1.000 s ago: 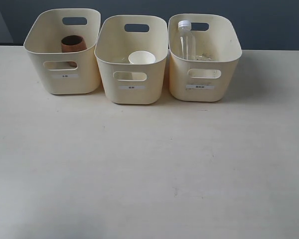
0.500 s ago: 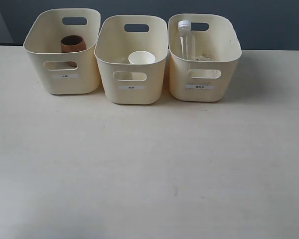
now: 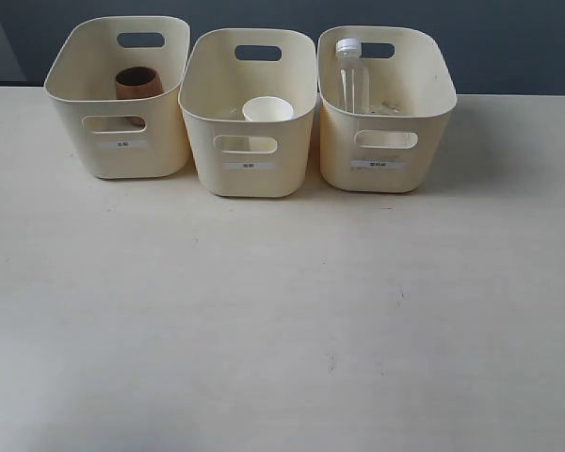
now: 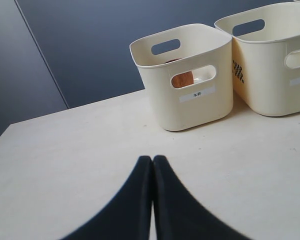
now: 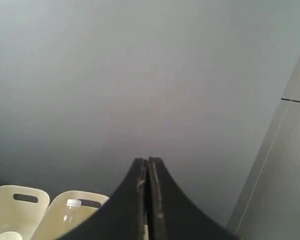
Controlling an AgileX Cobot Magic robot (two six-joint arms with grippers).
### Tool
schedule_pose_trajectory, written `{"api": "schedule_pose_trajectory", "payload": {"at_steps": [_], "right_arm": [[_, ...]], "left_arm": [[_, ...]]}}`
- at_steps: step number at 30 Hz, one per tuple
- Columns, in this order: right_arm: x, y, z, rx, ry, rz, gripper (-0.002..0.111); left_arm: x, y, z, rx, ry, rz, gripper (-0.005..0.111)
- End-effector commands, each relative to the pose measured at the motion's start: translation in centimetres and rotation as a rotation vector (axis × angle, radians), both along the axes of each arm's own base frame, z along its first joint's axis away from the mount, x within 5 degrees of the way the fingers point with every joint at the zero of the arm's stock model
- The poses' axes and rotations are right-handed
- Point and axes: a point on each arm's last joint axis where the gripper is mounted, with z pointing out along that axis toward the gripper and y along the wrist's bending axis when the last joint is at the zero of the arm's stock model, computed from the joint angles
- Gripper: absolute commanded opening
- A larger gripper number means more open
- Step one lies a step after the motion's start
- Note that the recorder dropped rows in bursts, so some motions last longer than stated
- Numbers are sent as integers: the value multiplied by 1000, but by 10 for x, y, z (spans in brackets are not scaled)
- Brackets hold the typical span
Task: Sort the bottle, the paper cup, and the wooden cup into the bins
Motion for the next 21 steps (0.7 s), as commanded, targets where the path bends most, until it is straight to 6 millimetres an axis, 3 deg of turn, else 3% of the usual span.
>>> {"api": "schedule_pose_trajectory", "payload": {"at_steps": [1, 6, 14, 21], "right_arm": [[3, -8, -32, -7, -107, -67, -1], [5, -7, -84, 37, -251, -51, -1], [19, -9, -184, -8, -262, -66, -1], [1, -9, -240, -11, -342, -72, -1]], "left_arm": [[0, 0, 0, 0, -9, 3, 0], [0, 0, 0, 0, -9, 3, 0], [0, 0, 0, 0, -9, 3, 0], [0, 0, 0, 0, -9, 3, 0]]}}
